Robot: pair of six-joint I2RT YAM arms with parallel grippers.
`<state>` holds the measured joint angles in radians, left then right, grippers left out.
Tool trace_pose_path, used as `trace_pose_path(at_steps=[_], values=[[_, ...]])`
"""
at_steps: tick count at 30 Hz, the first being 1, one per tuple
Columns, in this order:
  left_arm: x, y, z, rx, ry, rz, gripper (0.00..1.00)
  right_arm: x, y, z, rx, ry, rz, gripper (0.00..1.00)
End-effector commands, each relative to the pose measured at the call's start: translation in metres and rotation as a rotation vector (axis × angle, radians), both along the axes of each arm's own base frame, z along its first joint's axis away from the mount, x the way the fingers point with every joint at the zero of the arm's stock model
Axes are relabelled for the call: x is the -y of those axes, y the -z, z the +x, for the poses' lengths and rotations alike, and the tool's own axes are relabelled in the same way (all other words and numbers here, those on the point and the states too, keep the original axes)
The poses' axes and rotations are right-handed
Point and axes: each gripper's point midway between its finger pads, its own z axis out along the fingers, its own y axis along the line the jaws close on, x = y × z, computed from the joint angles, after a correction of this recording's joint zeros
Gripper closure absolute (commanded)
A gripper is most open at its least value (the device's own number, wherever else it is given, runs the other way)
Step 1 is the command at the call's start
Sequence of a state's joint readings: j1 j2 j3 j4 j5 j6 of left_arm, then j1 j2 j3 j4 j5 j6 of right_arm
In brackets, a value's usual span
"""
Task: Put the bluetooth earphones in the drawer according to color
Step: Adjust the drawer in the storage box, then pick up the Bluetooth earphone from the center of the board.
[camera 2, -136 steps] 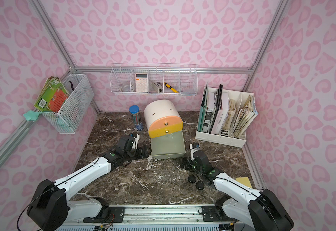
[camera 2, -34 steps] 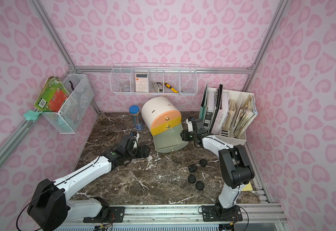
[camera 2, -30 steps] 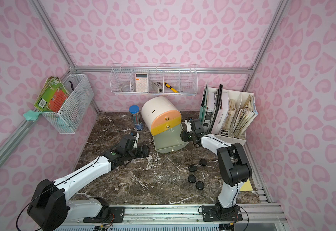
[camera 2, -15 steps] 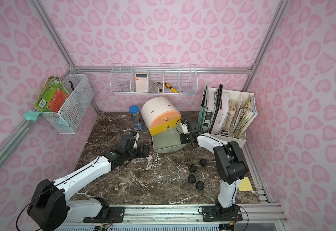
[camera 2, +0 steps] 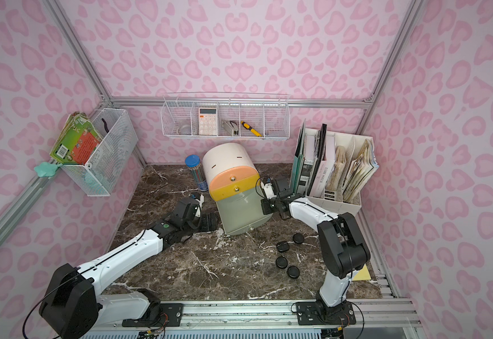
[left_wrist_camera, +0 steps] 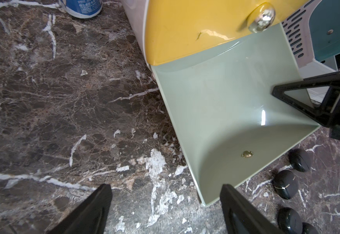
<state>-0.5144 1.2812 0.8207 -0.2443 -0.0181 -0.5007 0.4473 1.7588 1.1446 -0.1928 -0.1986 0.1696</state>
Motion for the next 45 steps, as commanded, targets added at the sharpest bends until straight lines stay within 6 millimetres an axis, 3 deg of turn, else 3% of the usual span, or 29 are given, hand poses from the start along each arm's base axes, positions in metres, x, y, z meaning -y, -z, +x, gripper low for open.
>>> trace_pose_path(at_steps=[1, 11, 19, 27, 33, 41, 45], values=[[-0.001, -0.001, -0.001, -0.003, 0.002, 0.008, 0.11, -0.004, -0.003, 0.006, 0.015, 0.008, 0.016, 0.95], [-0.002, 0.000, -0.001, -0.004, 0.003, 0.011, 0.11, -0.007, 0.002, 0.022, 0.010, 0.009, 0.022, 0.94], [-0.002, -0.001, -0.001, -0.001, 0.002, 0.011, 0.11, 0.002, -0.001, 0.028, 0.031, 0.025, 0.009, 0.68], [-0.004, -0.003, -0.002, 0.014, -0.004, 0.005, 0.11, 0.011, -0.038, 0.024, 0.117, 0.070, 0.040, 0.50], [-0.012, -0.013, -0.005, 0.065, -0.036, -0.007, 0.11, 0.022, -0.061, 0.005, 0.151, 0.105, 0.074, 0.37], [-0.021, -0.024, -0.010, 0.132, -0.078, -0.045, 0.11, 0.041, -0.056, -0.048, 0.124, 0.154, 0.105, 0.27], [-0.024, -0.023, -0.010, 0.139, -0.093, -0.043, 0.11, 0.049, -0.040, -0.076, 0.073, 0.199, 0.086, 0.24]])
